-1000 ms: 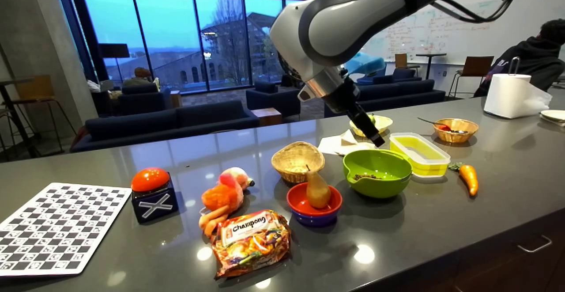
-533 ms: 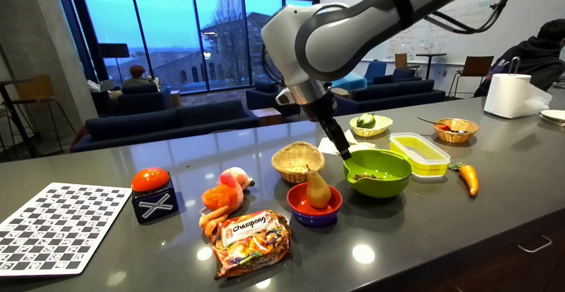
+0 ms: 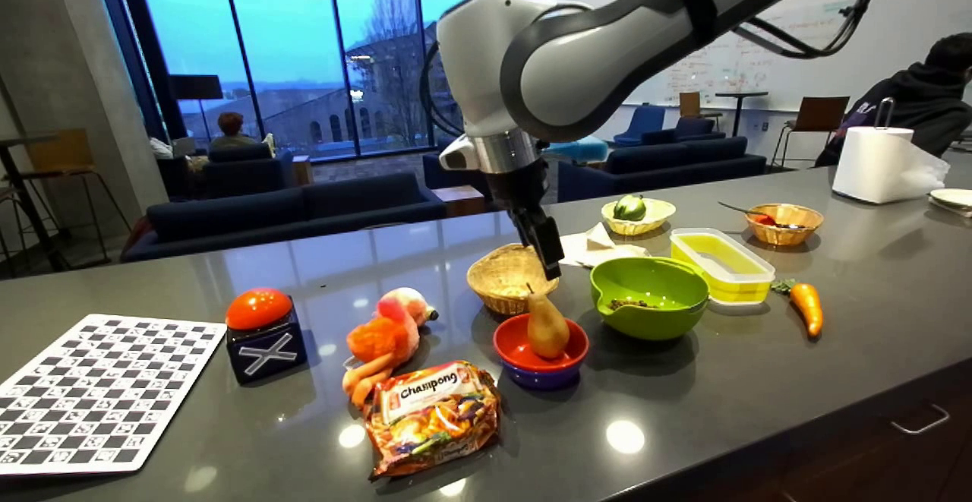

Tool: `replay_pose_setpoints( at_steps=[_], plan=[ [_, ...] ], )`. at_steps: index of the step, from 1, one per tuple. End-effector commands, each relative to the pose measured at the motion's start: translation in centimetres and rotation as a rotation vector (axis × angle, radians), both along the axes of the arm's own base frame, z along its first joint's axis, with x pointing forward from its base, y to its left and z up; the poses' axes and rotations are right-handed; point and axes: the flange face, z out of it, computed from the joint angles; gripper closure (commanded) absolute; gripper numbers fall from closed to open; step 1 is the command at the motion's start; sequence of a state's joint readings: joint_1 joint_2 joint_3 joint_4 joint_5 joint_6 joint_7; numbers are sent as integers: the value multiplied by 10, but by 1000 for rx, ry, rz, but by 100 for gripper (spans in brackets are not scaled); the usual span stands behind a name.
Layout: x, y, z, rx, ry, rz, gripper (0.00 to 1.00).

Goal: Put the orange packet into the green bowl

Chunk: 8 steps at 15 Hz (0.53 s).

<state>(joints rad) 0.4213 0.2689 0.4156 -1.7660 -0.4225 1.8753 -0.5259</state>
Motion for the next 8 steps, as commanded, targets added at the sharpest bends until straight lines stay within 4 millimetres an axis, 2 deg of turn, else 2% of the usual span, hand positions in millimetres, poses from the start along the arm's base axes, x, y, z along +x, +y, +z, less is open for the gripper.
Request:
replay_pose_setpoints(
  at_steps=[1,5,8],
  plan=[
    [-10,27,10,86,-38,151,0],
    [-12,43,8,159,-27,239,0],
    [-5,53,-6,272,27,316,0]
  ],
)
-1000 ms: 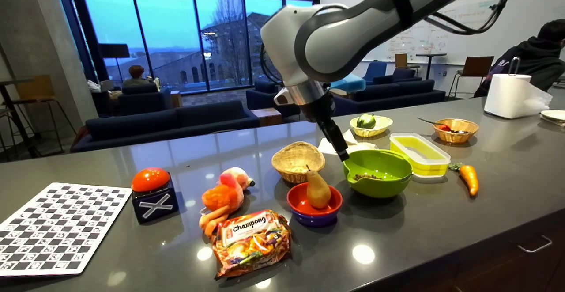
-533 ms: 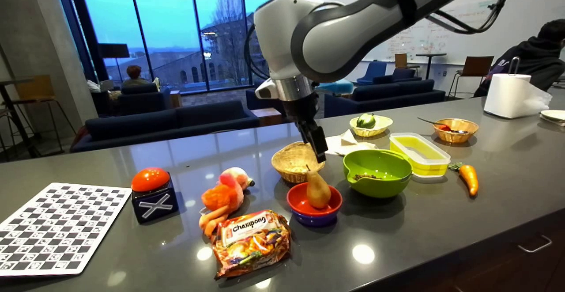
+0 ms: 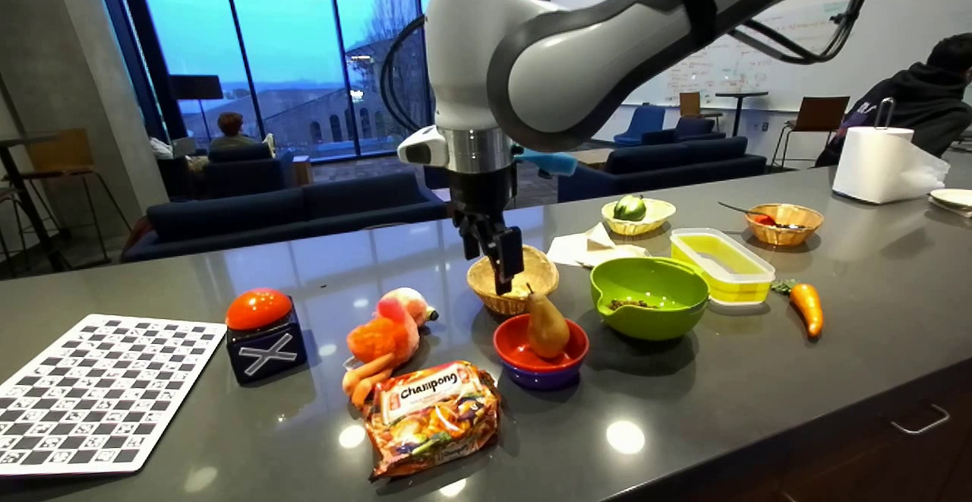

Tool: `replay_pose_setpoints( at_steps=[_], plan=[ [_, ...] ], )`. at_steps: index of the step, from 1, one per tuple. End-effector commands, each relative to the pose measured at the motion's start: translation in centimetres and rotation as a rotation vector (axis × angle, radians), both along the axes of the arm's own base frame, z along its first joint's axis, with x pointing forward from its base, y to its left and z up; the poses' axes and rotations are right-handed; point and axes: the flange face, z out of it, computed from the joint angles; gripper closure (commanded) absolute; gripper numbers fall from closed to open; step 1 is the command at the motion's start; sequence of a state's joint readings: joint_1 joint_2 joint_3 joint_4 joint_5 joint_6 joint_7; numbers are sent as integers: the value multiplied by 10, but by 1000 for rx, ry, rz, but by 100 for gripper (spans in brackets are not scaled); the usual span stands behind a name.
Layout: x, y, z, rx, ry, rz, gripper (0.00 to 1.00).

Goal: Put the orange packet into the green bowl

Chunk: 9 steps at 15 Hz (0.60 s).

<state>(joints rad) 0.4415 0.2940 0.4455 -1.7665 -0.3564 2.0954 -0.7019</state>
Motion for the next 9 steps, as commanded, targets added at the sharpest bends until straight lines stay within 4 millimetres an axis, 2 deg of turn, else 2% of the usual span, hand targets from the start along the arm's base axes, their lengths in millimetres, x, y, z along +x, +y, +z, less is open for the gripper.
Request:
replay_pose_setpoints(
  at_steps=[1,4,9],
  plan=[
    [11,9,-15,114,59,109,0],
    [19,13,-34,172,122,158,0],
    [30,7,-61,213,224,151,0]
  ],
)
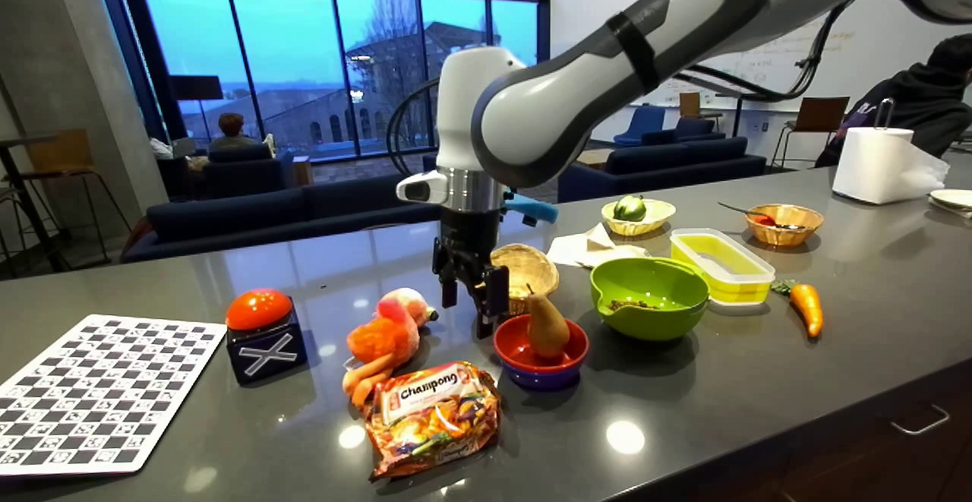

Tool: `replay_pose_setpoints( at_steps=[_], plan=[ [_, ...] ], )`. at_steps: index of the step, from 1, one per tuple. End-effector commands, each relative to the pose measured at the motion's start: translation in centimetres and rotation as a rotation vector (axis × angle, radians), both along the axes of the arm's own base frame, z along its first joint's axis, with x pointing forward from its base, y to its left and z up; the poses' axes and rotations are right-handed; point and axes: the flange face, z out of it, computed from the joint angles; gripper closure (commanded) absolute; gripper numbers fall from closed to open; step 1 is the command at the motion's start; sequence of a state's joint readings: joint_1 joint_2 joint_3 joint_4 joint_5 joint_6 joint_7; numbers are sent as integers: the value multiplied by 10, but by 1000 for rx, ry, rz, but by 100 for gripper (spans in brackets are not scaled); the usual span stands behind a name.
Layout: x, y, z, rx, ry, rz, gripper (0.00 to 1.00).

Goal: Put the orange packet into the green bowl

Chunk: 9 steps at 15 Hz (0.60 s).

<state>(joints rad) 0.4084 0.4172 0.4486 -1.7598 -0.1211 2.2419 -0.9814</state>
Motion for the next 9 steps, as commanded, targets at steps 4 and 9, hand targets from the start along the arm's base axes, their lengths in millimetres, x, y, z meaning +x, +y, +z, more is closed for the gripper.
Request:
replay_pose_setpoints(
  at_steps=[4,9],
  plan=[
    [18,-6,-12,95,95,1,0],
    [28,-15,-21,135,169,-88,0]
  ],
)
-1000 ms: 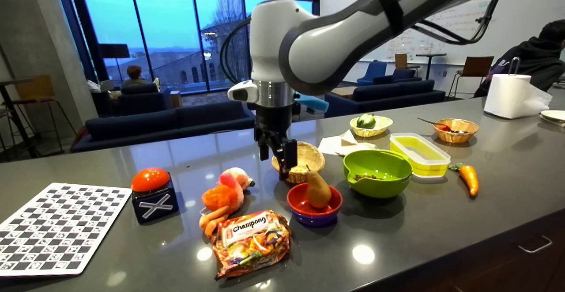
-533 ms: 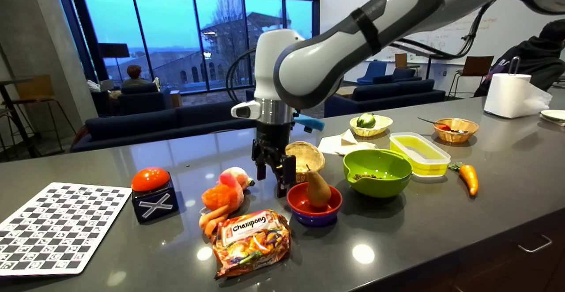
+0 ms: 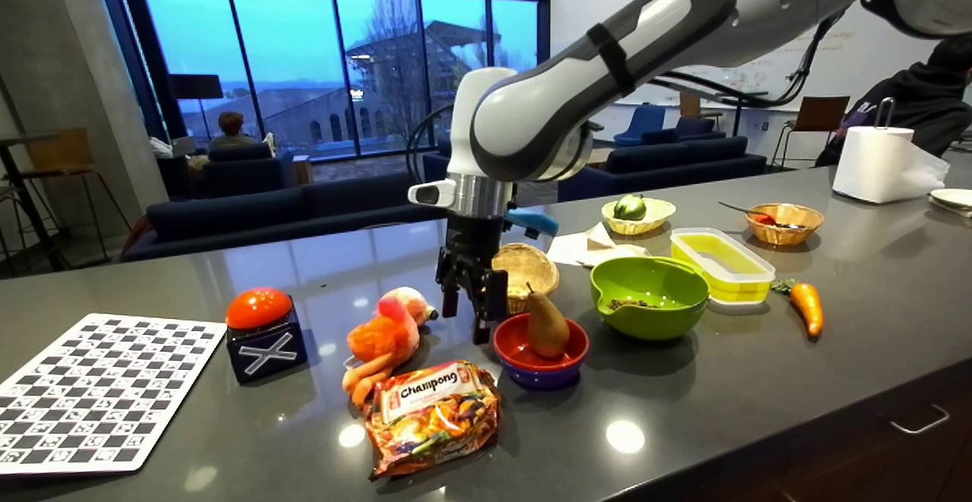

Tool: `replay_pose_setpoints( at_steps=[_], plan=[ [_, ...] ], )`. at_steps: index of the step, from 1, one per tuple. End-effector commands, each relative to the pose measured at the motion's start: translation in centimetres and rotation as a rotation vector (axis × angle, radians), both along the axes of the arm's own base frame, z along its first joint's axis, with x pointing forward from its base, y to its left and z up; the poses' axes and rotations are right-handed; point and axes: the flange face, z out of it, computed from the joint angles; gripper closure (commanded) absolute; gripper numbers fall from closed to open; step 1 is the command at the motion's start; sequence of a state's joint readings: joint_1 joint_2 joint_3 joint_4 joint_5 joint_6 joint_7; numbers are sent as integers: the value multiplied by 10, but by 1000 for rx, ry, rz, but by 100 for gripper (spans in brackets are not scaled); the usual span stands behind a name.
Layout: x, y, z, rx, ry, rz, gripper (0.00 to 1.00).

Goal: Put the orange packet into the green bowl

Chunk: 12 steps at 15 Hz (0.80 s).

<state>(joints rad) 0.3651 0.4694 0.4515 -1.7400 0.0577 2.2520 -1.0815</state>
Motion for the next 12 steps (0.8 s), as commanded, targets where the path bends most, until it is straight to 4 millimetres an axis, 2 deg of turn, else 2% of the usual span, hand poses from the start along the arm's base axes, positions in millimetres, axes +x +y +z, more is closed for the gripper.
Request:
replay_pose_setpoints(
  at_steps=[1,12],
  plan=[
    [7,-4,-2,50,58,-62,0],
    [17,-14,-19,149,187,-186,0]
  ],
)
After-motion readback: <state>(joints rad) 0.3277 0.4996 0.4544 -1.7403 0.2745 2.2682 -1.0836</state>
